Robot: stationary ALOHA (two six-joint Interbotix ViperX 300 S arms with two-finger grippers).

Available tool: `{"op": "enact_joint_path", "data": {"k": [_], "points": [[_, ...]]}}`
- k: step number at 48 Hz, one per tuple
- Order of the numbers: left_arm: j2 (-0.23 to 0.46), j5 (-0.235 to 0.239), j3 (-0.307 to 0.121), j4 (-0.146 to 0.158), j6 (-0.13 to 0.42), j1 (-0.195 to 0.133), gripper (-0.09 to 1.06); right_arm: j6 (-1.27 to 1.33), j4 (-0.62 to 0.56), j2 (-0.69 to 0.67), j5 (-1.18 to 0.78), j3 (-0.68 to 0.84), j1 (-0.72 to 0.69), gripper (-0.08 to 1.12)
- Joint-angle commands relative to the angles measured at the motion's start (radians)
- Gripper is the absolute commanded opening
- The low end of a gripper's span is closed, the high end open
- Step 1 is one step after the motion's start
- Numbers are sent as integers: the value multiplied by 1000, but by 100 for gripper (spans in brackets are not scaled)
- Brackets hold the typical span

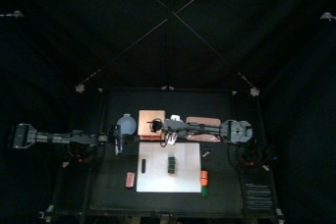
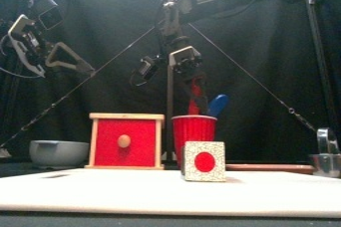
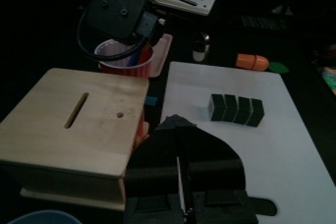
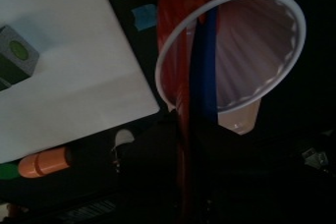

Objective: Place sushi on board then cut the sushi with the knife then place the pieces on the plate
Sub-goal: Grasp knife edge with left hand

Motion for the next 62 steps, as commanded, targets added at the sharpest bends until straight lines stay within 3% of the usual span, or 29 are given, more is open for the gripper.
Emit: {"op": "enact_joint_path", "data": {"k": [1, 33, 51, 62], "points": [[2, -3, -12, -2, 0, 5, -3, -3, 2, -60, 2, -18, -8, 40], [2, -5, -25, -2, 2, 5, -3, -2, -25, -176, 20, -41, -14, 40], [-6, -5, -29, -2, 0, 17, -3, 6, -43, -367, 23, -35, -17, 40], [-51, -9, -34, -2, -2, 18, -3, 28, -124, -514, -49, 25, 11, 40]]}}
